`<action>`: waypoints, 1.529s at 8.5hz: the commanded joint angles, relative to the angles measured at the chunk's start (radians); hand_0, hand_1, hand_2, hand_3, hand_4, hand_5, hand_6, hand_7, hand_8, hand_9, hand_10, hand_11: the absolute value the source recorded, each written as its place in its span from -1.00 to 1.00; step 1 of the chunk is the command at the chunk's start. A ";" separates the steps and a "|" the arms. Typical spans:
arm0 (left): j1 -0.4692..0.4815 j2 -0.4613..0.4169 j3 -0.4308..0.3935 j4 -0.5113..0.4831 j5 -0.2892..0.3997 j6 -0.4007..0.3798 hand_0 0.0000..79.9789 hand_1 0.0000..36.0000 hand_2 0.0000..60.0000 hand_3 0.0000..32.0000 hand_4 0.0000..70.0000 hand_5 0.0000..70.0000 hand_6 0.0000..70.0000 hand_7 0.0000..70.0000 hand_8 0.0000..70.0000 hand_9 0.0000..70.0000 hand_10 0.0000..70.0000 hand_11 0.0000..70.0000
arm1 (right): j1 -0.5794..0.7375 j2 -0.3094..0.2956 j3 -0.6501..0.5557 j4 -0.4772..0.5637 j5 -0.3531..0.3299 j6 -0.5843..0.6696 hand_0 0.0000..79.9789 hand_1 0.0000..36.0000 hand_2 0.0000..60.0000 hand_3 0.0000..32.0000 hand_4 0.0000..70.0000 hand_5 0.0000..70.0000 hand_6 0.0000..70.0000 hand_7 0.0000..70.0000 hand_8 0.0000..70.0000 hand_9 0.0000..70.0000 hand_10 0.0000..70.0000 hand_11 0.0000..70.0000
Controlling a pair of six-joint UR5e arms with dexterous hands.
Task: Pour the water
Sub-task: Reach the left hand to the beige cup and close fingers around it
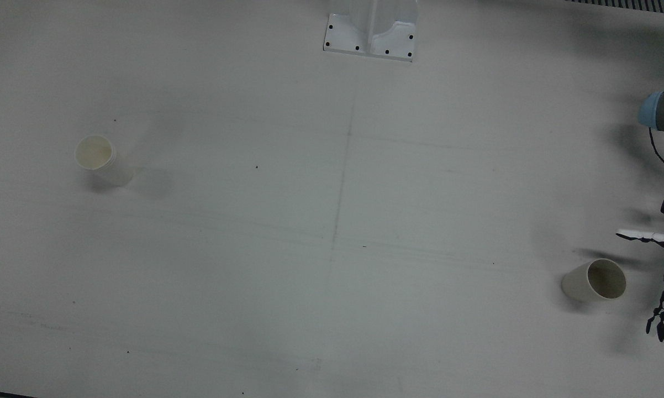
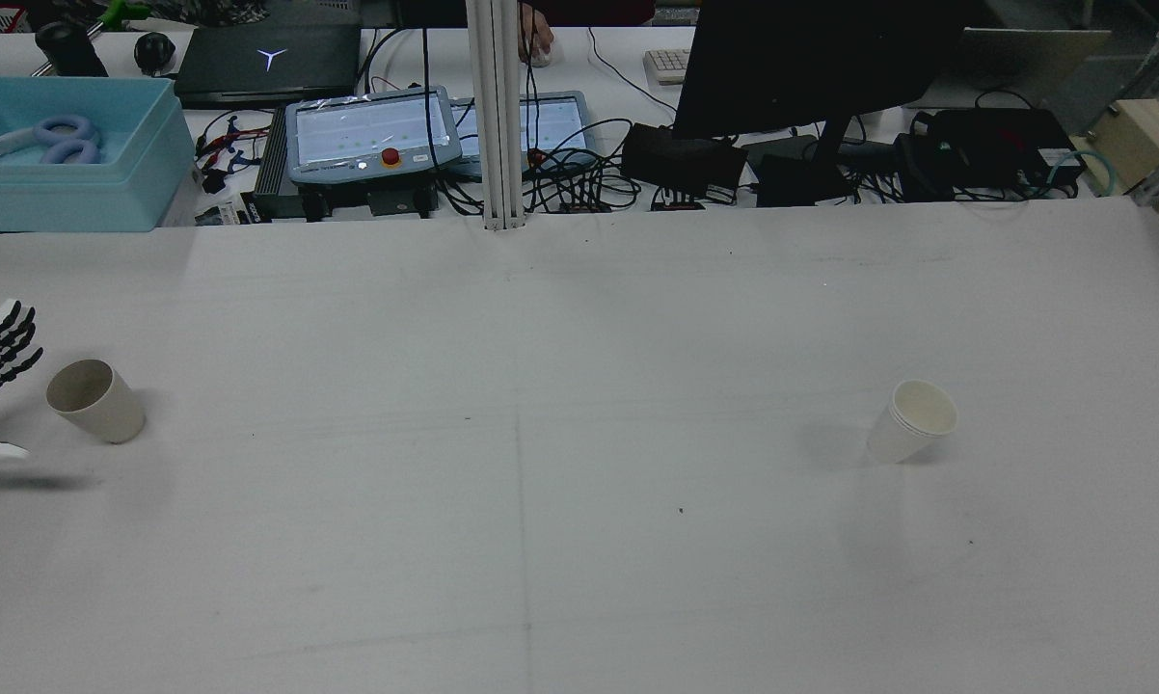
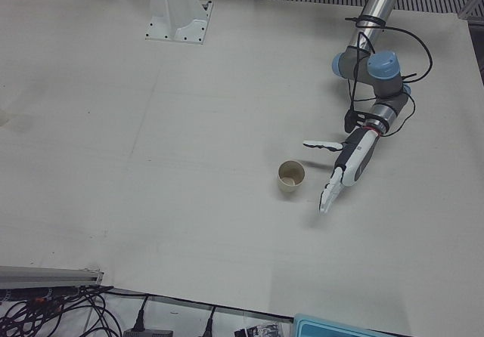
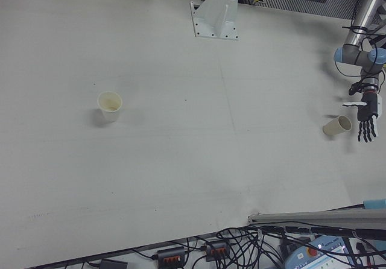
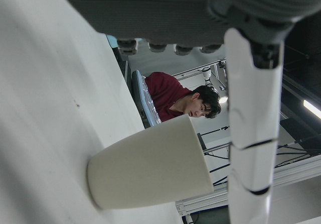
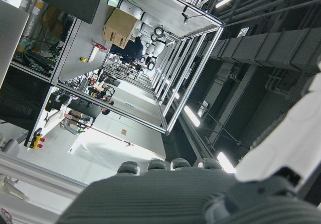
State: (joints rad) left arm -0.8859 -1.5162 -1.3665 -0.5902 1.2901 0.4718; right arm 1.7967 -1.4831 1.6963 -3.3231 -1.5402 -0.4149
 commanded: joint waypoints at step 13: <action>0.064 -0.107 0.060 0.035 0.000 -0.021 0.55 0.53 -0.77 -1.00 -0.92 -0.83 -1.00 -1.00 -1.00 -1.00 -0.92 -0.79 | 0.003 0.023 -0.021 0.002 0.006 0.002 -0.22 -0.63 -0.56 -0.90 -0.96 -1.00 -0.98 -1.00 -1.00 -1.00 -0.97 -0.94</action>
State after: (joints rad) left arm -0.8222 -1.6197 -1.3089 -0.5646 1.2889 0.4499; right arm 1.7982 -1.4619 1.6761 -3.3211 -1.5355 -0.4126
